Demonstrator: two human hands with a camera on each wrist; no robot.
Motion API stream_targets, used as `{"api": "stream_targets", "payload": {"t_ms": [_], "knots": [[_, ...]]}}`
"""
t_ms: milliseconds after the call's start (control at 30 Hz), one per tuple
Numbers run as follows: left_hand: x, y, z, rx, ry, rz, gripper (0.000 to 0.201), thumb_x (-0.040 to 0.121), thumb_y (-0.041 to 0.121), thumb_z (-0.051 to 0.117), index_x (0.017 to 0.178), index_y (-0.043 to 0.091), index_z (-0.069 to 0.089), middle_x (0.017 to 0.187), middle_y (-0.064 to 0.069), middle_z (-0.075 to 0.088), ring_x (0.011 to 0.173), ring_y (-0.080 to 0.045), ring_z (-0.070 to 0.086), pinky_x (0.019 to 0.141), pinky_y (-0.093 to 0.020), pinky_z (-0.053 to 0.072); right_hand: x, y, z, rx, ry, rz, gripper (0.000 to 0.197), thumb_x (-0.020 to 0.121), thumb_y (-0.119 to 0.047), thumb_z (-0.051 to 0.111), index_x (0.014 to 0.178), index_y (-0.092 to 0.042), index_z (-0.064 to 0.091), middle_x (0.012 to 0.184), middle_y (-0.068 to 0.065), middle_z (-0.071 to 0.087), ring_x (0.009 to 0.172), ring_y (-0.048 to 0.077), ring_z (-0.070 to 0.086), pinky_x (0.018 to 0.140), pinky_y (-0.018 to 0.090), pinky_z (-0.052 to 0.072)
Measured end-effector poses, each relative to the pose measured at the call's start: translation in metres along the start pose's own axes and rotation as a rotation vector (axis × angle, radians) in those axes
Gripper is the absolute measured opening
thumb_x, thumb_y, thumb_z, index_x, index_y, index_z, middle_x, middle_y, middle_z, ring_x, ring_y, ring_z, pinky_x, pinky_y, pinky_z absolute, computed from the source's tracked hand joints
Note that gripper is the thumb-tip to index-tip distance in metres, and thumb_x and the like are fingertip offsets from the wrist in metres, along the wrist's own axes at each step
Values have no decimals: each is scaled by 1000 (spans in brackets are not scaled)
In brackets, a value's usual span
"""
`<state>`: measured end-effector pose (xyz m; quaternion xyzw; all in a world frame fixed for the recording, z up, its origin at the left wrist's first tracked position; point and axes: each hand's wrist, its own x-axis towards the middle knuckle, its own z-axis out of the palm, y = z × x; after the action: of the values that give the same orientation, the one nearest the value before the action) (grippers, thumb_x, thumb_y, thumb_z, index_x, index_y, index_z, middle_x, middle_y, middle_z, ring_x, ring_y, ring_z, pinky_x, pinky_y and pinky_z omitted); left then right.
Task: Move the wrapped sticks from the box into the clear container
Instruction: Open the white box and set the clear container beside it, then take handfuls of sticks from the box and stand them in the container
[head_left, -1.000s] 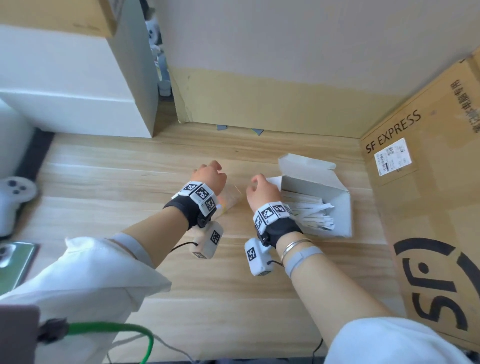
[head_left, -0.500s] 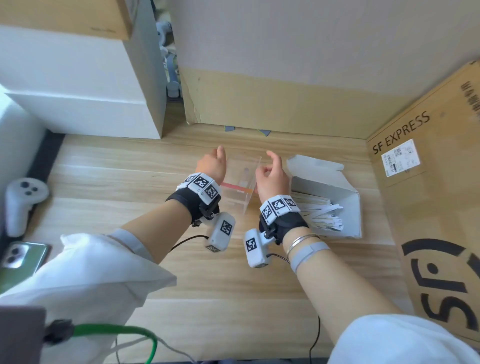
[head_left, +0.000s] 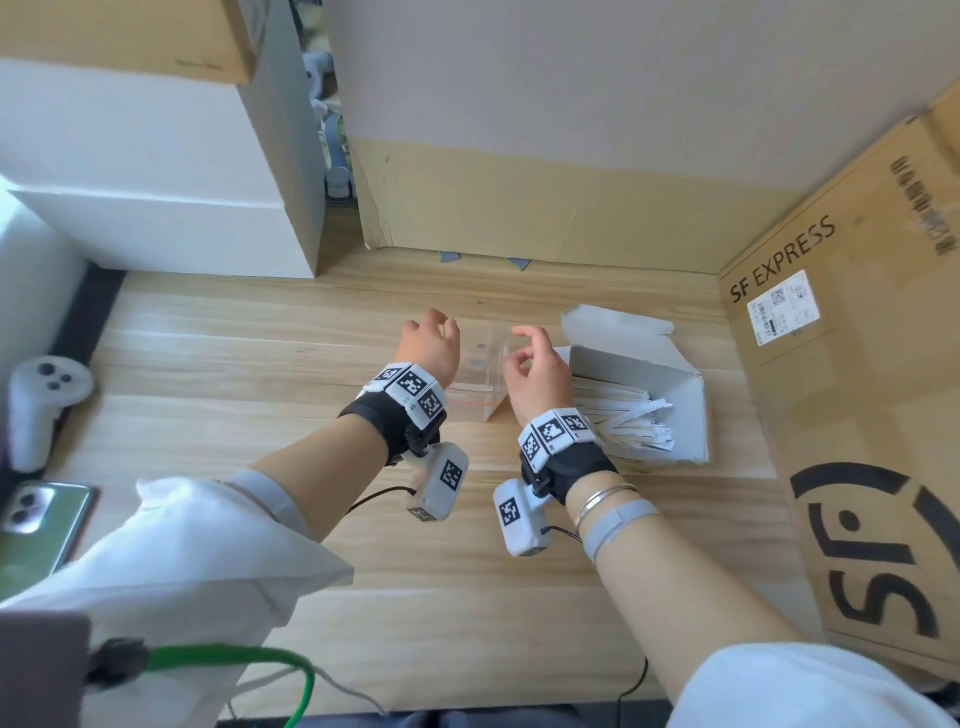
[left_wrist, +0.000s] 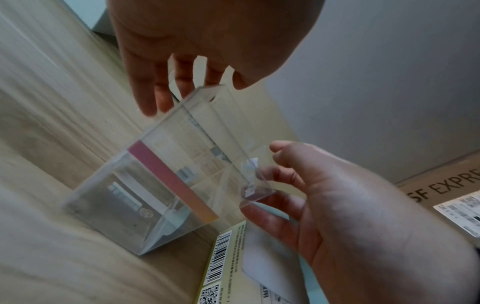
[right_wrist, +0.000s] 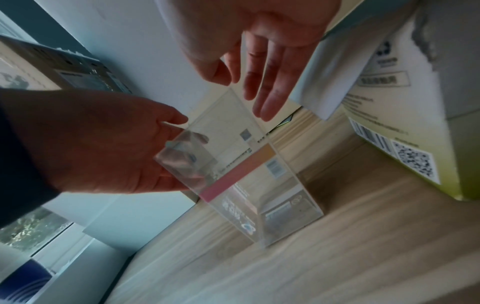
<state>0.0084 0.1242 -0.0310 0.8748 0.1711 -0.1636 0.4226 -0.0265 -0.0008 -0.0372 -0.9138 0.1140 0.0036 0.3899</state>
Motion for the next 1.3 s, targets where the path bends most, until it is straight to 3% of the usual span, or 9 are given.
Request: {"api": "stream_targets", "payload": {"t_ms": [233, 467, 600, 700, 800, 900, 1000, 1100, 1300], "knots": [[-18, 38, 8, 37, 136, 206, 38, 94, 18, 37, 130, 11, 48, 136, -14, 36, 127, -28, 34, 108, -32, 27, 13, 22, -41, 1, 78, 83, 29, 87, -6, 41, 109, -14, 59, 83, 9, 66, 77, 34, 65, 74, 42, 53], [-38, 71, 54, 14, -62, 311, 36, 93, 14, 40, 127, 11, 50, 136, -12, 46, 116, -26, 52, 97, -29, 40, 13, 60, -81, -69, 66, 193, 28, 87, -6, 41, 91, -15, 67, 78, 8, 68, 77, 31, 66, 70, 38, 55], [-44, 76, 83, 89, -177, 260, 40, 95, 17, 41, 135, 13, 41, 137, -16, 47, 111, -33, 57, 91, -33, 43, 12, 80, -92, -98, 29, 221, 28, 88, -8, 41, 90, -15, 69, 78, 5, 66, 68, 24, 59, 60, 29, 46], [-45, 72, 100, 158, -258, 175, 54, 92, 15, 45, 143, 17, 27, 136, -21, 45, 112, -36, 56, 88, -36, 45, 12, 92, -97, -101, 10, 234, 28, 88, -10, 41, 88, -18, 69, 79, 3, 69, 66, 22, 57, 64, 33, 49], [-41, 67, 112, 197, -327, 58, 70, 91, 10, 42, 149, 26, 6, 123, -23, 56, 102, -37, 62, 79, -37, 50, 11, 98, -101, -104, -48, 236, 30, 89, -10, 40, 92, -19, 68, 81, 2, 67, 71, 22, 58, 68, 31, 49], [-35, 64, 117, 180, -349, -37, 74, 92, 4, 37, 149, 28, -2, 127, -24, 55, 105, -38, 62, 88, -45, 54, 13, 102, -100, -142, -135, 237, 30, 91, -12, 41, 102, -22, 67, 100, 2, 71, 89, 22, 63, 80, 32, 52], [-31, 64, 114, 173, -305, -29, 69, 94, 6, 38, 150, 25, 1, 139, -21, 45, 118, -37, 54, 96, -43, 47, 13, 103, -99, -224, -228, 196, 33, 92, -15, 43, 120, -21, 60, 125, 4, 63, 114, 24, 57, 96, 34, 46], [-34, 62, 109, 81, -269, 2, 72, 91, 1, 40, 151, 20, 5, 146, -19, 31, 129, -35, 42, 104, -38, 38, 13, 99, -100, -300, -292, 142, 45, 91, -17, 45, 136, -19, 46, 146, 3, 42, 127, 23, 46, 100, 31, 40], [-41, 51, 108, -67, -186, 126, 62, 83, -4, 44, 139, 15, 29, 133, -19, 43, 120, -34, 47, 86, -29, 37, 12, 95, -91, -411, -296, 28, 48, 88, -18, 48, 136, -16, 43, 140, 9, 47, 127, 30, 44, 102, 37, 40]]}}
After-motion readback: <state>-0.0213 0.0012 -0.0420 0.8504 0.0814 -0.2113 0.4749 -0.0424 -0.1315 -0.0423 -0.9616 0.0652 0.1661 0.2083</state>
